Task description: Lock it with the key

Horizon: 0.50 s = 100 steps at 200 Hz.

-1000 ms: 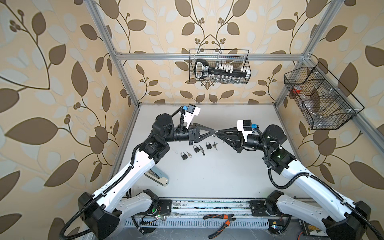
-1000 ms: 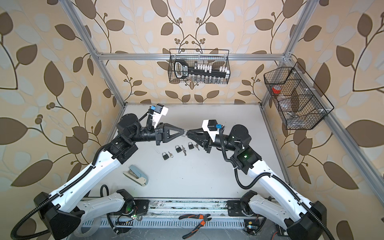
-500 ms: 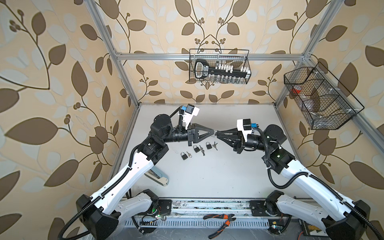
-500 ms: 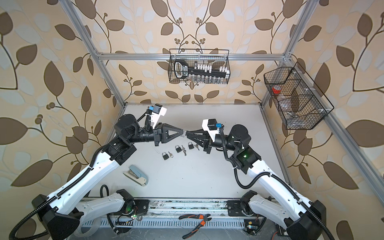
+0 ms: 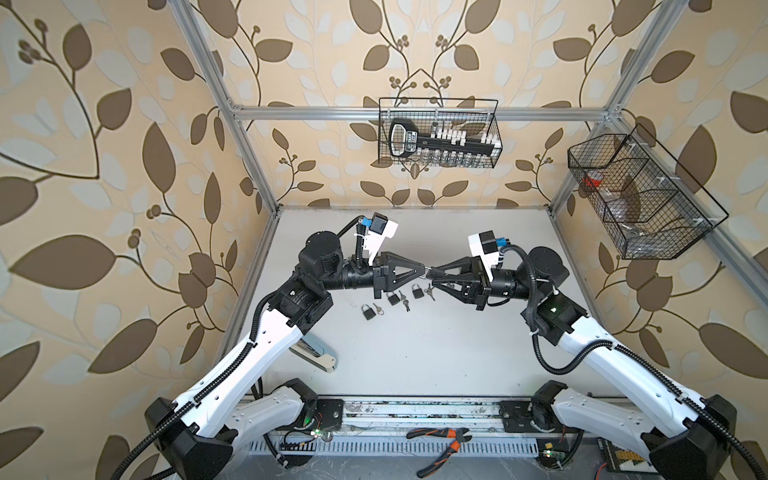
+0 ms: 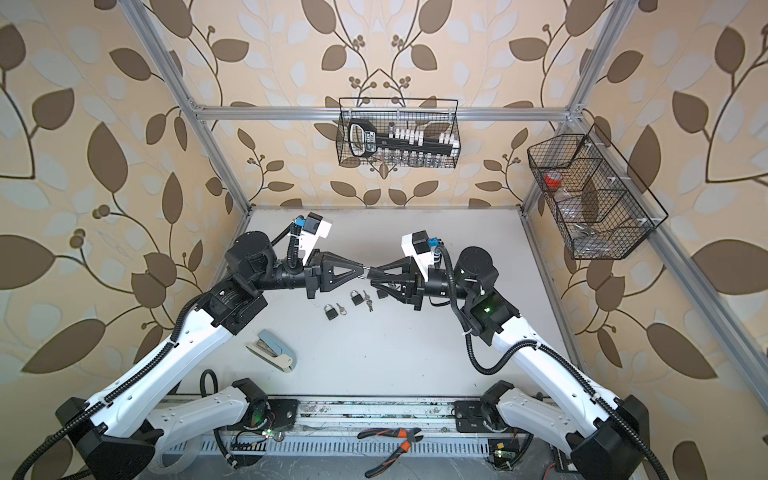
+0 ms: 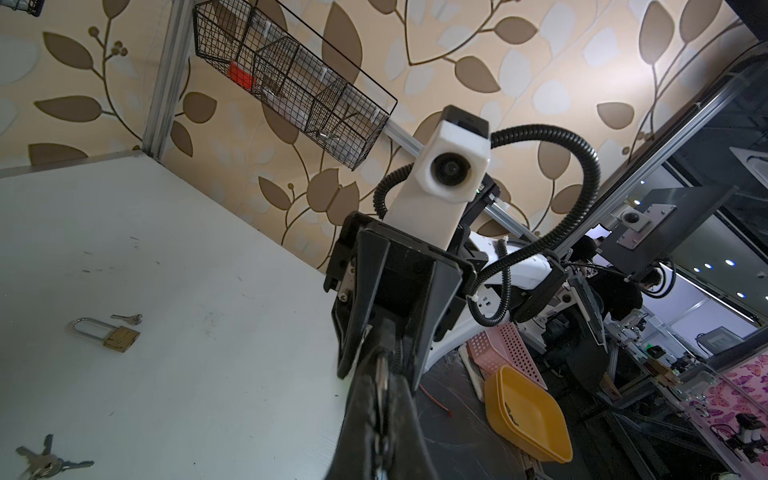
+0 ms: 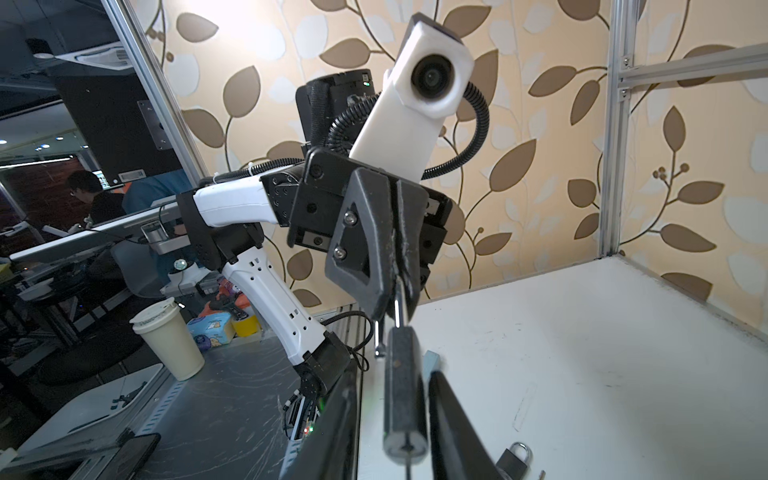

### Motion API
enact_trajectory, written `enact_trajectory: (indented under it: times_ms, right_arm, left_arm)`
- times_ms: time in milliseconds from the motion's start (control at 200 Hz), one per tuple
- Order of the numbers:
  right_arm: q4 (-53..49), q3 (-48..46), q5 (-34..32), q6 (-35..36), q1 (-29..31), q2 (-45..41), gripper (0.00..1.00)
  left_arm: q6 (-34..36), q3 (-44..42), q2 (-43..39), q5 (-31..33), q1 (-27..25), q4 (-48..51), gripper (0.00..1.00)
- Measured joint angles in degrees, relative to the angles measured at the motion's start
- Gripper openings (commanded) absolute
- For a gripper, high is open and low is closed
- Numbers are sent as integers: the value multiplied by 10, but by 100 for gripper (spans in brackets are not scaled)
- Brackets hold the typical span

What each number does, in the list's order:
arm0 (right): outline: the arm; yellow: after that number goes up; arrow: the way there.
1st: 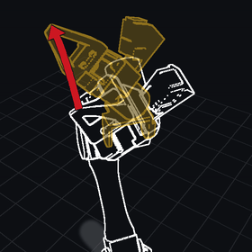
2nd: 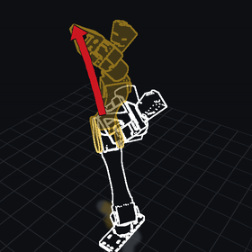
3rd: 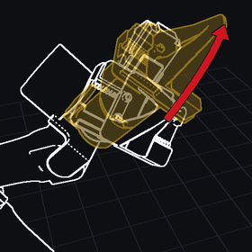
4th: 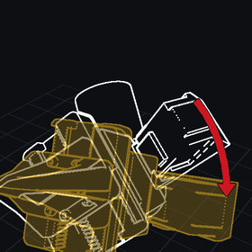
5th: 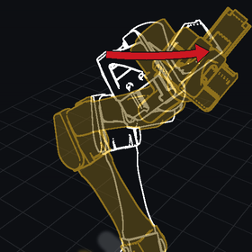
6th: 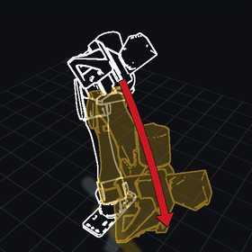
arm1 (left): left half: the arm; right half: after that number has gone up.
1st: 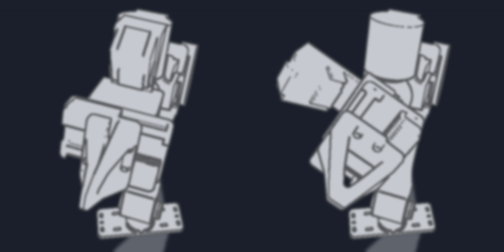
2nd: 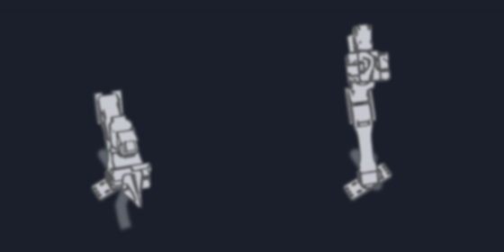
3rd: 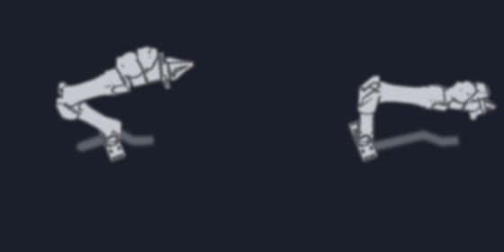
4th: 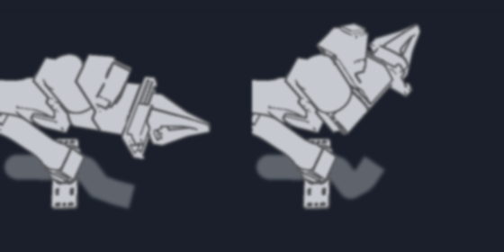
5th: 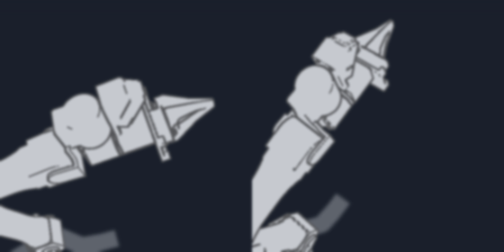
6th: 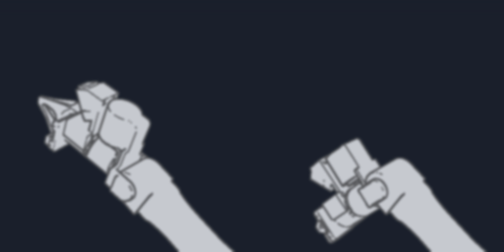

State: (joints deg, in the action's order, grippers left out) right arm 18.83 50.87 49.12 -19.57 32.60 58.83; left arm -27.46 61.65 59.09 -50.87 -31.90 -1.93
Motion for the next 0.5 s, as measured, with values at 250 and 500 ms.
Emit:
enact_trajectory:
  times_ms: [250,500]
  right_arm:
    - [61,-5,-16,-19,0,-15,42]
    - [90,-10,-17,-32,0,-1,42]
  left_arm:
    - [-4,0,0,-2,0,-7,0]
    - [-16,0,0,-3,0,-28,0]
